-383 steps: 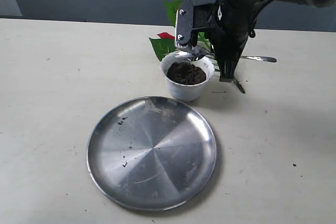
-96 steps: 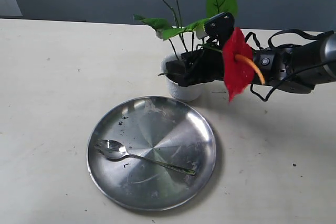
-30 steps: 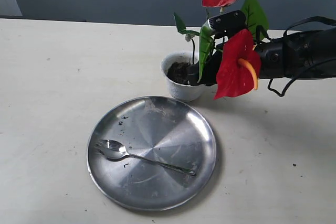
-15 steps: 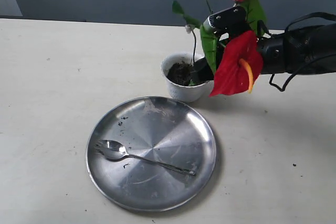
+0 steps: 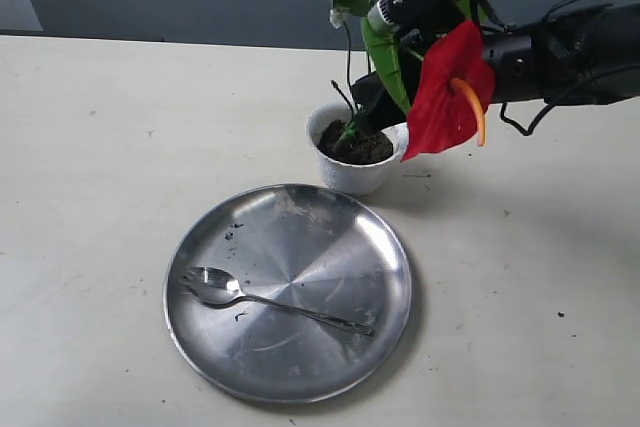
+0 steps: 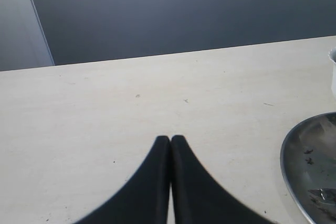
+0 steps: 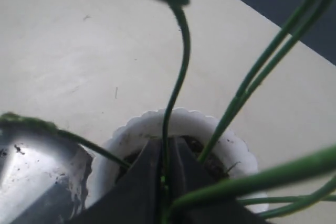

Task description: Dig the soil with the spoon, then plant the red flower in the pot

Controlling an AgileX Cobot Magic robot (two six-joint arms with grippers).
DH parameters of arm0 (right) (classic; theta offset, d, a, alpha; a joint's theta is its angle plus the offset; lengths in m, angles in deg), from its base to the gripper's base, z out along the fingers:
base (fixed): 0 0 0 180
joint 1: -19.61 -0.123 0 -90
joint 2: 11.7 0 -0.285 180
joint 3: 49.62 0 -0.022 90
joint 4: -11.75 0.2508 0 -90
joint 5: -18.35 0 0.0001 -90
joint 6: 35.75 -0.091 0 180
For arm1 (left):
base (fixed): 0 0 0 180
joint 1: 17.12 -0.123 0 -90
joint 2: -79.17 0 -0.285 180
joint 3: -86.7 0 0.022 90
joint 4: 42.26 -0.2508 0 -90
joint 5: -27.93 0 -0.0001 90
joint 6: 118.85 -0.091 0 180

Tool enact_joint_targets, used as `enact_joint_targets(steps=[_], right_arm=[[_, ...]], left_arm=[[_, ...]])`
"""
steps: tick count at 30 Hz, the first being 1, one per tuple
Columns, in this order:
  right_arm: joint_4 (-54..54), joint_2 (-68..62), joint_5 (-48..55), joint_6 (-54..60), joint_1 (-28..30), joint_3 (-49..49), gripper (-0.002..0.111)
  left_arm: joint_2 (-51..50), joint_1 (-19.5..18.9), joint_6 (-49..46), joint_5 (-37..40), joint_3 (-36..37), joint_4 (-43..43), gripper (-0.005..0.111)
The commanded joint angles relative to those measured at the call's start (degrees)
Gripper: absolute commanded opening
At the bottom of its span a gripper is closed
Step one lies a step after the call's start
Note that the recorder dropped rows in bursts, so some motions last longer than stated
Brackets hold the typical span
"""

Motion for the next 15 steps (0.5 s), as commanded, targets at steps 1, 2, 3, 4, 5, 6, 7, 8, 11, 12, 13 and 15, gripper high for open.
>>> enact_joint_targets(steps=[1, 2, 3, 4, 5, 6, 7, 8, 11, 12, 13, 15], right_arm=[[-7.77, -0.56, -1.8, 0.09, 0.1, -1.59, 0.0], [-7.77, -0.29, -1.21, -0.2, 0.1, -1.67, 0.0], [-7.77, 0.24, -0.32, -0.2, 0.1, -1.72, 0.0], [-7.77, 0.65, 0.55, -0.2, 0.1, -1.81, 0.0], [-7.77, 1.29, 1.04, -0.08, 0.1, -1.81, 0.0], [-7.77, 1.84, 1.44, 0.02, 0.1, -2.08, 0.0], [-7.77, 2.25, 1.44, 0.02, 0.1, -2.37, 0.0], [-7.77, 2.46, 1.44, 0.68, 0.1, -2.77, 0.0], [-7.77, 2.6, 1.34, 1.42, 0.1, -4.38, 0.0], [-7.77, 2.6, 1.17, 1.42, 0.1, -4.65, 0.0], [-7.77, 2.6, 1.17, 1.73, 0.1, -5.1, 0.0], [-7.77, 2.6, 1.17, 2.39, 0.1, -5.56, 0.0]], left_arm=[[0.07, 0.31, 0.25, -0.78, -0.13, 0.09, 0.001], [0.07, 0.31, 0.25, -0.78, -0.13, 0.09, 0.001], [0.07, 0.31, 0.25, -0.78, -0.13, 0.09, 0.001], [0.07, 0.31, 0.25, -0.78, -0.13, 0.09, 0.001], [0.07, 0.31, 0.25, -0.78, -0.13, 0.09, 0.001], [0.07, 0.31, 0.25, -0.78, -0.13, 0.09, 0.001], [0.07, 0.31, 0.25, -0.78, -0.13, 0.09, 0.001], [0.07, 0.31, 0.25, -0.78, -0.13, 0.09, 0.001], [0.07, 0.31, 0.25, -0.78, -0.13, 0.09, 0.001], [0.07, 0.31, 0.25, -0.78, -0.13, 0.09, 0.001], [0.07, 0.31, 0.25, -0.78, -0.13, 0.09, 0.001], [0.07, 0.31, 0.25, -0.78, -0.13, 0.09, 0.001]])
